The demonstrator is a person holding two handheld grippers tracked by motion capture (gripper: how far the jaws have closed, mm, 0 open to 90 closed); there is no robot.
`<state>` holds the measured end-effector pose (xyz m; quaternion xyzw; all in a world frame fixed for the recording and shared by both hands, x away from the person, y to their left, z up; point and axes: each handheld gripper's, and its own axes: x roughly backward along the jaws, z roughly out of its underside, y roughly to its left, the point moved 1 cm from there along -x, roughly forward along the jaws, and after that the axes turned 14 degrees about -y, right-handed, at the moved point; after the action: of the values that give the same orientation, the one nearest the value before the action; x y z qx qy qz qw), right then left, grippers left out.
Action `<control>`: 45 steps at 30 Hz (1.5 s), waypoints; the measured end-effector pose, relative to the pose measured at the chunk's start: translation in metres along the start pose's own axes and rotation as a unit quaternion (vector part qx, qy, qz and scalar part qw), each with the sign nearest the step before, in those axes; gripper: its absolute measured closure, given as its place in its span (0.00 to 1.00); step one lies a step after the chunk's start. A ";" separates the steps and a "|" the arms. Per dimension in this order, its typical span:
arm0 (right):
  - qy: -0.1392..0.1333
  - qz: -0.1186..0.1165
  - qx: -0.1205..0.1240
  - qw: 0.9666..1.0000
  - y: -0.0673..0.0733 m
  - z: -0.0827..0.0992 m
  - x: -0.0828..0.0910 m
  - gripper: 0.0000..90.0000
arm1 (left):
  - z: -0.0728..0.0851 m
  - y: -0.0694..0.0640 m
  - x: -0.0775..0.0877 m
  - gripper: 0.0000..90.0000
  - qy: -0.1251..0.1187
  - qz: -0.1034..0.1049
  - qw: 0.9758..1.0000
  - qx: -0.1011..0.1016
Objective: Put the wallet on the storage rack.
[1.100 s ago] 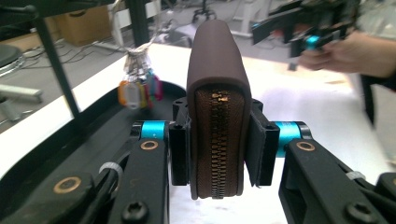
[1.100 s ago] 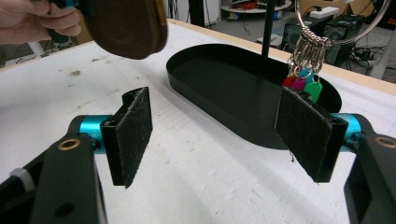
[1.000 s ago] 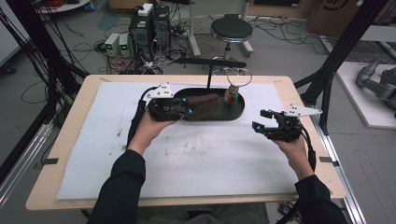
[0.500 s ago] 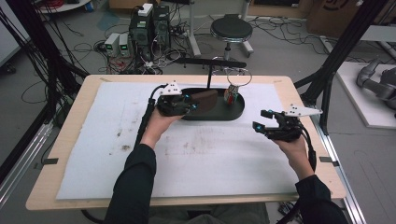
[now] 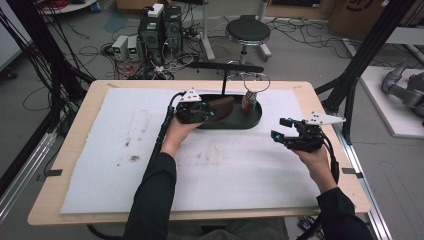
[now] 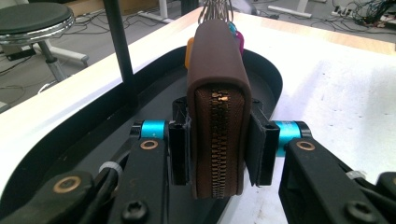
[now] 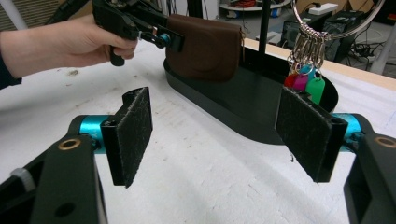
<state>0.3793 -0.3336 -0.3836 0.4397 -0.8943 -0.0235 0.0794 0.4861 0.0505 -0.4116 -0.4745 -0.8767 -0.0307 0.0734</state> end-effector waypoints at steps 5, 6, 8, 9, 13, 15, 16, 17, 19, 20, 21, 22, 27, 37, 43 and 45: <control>-0.002 0.001 0.001 1.000 -0.001 0.000 0.001 0.31 | 0.006 0.004 -0.005 0.74 0.000 -0.010 1.000 0.008; -0.002 0.001 0.000 1.000 -0.001 0.000 0.001 0.31 | 0.007 0.004 -0.006 0.74 -0.002 -0.012 1.000 0.013; -0.003 0.001 0.000 1.000 -0.001 0.000 0.001 0.31 | 0.009 0.005 -0.008 0.74 -0.003 -0.011 1.000 0.017; -0.003 0.000 -0.001 1.000 -0.001 0.000 0.001 0.31 | 0.009 0.005 -0.008 0.74 -0.003 -0.011 1.000 0.017; -0.001 0.001 -0.001 1.000 -0.001 0.000 0.001 0.31 | 0.013 0.004 -0.011 0.74 0.006 -0.006 1.000 0.018; -0.002 0.000 -0.001 1.000 -0.001 0.000 0.001 0.31 | 0.016 0.004 -0.013 0.73 0.009 -0.008 1.000 0.023; -0.002 0.000 -0.002 1.000 -0.001 0.000 0.001 0.31 | 0.017 0.004 -0.014 0.73 0.011 -0.009 1.000 0.022; -0.003 0.000 -0.001 1.000 -0.001 0.000 0.001 0.31 | 0.017 0.004 -0.014 0.73 0.009 -0.009 1.000 0.023; -0.002 -0.001 -0.002 1.000 -0.001 0.000 0.001 0.31 | 0.017 0.005 -0.014 0.73 0.007 -0.011 1.000 0.026; -0.003 -0.001 -0.002 1.000 -0.001 0.000 0.001 0.31 | 0.018 0.005 -0.014 0.72 0.007 -0.012 0.999 0.030; -0.002 -0.001 -0.002 1.000 -0.001 0.000 0.001 0.31 | 0.018 0.006 -0.014 0.72 0.008 -0.013 0.999 0.032; -0.002 0.000 -0.004 1.000 -0.001 0.000 0.001 0.31 | 0.018 0.005 -0.014 0.71 0.010 -0.015 0.999 0.033; -0.003 -0.002 -0.003 1.000 -0.001 0.000 0.001 0.31 | 0.018 0.008 -0.012 0.53 0.024 -0.046 0.998 0.040; -0.003 -0.002 -0.003 1.000 -0.002 0.000 0.002 0.31 | -0.001 0.010 0.006 0.33 0.034 -0.111 0.993 0.005; -0.006 -0.005 -0.006 1.000 -0.004 0.000 0.004 0.31 | -0.018 0.002 0.030 0.30 0.003 -0.124 0.992 -0.009; -0.004 -0.004 -0.008 1.000 -0.005 0.001 0.004 0.31 | -0.025 -0.003 0.041 0.29 -0.004 -0.118 0.993 -0.009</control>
<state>0.3800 -0.3399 -0.3846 0.4421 -0.8929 -0.0326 0.0788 0.4638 0.0798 -0.3806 -0.3684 -0.9266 -0.0453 0.0610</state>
